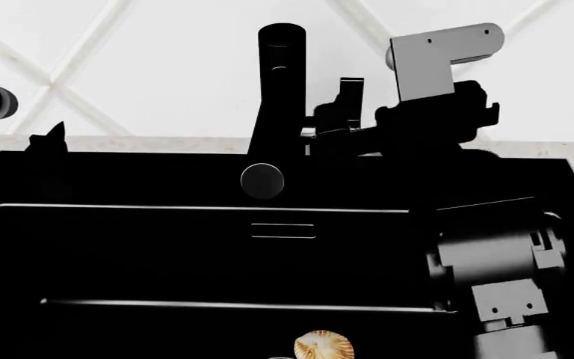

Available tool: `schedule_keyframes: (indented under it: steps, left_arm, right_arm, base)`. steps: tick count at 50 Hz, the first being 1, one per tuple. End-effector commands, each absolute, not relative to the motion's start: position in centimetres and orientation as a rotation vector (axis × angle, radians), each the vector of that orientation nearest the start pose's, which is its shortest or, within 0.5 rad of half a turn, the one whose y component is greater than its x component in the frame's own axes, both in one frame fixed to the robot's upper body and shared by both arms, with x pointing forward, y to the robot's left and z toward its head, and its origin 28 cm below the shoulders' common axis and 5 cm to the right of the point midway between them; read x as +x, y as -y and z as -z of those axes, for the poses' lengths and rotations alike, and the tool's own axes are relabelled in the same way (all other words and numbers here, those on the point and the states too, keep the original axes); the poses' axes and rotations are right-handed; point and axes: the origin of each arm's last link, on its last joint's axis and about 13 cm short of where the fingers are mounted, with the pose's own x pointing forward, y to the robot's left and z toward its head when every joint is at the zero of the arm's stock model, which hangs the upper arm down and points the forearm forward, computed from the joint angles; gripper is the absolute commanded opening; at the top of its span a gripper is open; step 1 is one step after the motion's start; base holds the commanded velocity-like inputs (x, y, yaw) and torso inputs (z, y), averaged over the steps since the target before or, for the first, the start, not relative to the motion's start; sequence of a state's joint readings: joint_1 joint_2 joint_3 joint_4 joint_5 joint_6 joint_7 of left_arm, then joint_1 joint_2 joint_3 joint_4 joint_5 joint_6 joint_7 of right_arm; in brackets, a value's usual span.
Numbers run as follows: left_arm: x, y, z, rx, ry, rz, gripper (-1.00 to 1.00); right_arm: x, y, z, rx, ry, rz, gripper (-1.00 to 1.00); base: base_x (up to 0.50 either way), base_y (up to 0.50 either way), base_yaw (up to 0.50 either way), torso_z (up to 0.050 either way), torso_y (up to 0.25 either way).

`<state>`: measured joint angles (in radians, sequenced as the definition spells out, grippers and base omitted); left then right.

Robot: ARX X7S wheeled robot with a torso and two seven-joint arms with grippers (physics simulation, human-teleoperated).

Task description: Turn on the sink faucet.

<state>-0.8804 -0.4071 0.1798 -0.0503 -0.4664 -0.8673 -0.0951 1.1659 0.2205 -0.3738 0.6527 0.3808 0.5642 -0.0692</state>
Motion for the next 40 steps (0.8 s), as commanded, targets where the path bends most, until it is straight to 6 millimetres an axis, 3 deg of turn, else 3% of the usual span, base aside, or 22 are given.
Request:
schedule_keyframes:
  steps: [1,30,40]
  left_arm:
    - [33.8,-27.7,-20.3,0.069,-0.101,0.028,1.0]
    - [33.6,-28.2,-19.0,0.031,-0.109,0.003,1.0]
    - [33.2,-28.9,-19.3,0.024,-0.013,0.006,1.0]
  right_arm:
    - [43.1,11.8,-20.9,-0.07,-0.142,-0.174,1.0]
    - [43.3,10.9,-21.2,-0.016,-0.192,-0.13,1.0]
    - [43.4,10.9,-21.6,-0.028,-0.183,-0.136,1.0]
  base:
    - [0.0,0.0,0.0,0.0,0.0]
    - [0.0,0.0,0.0,0.0,0.0]
    - [0.0,0.0,0.0,0.0,0.0]
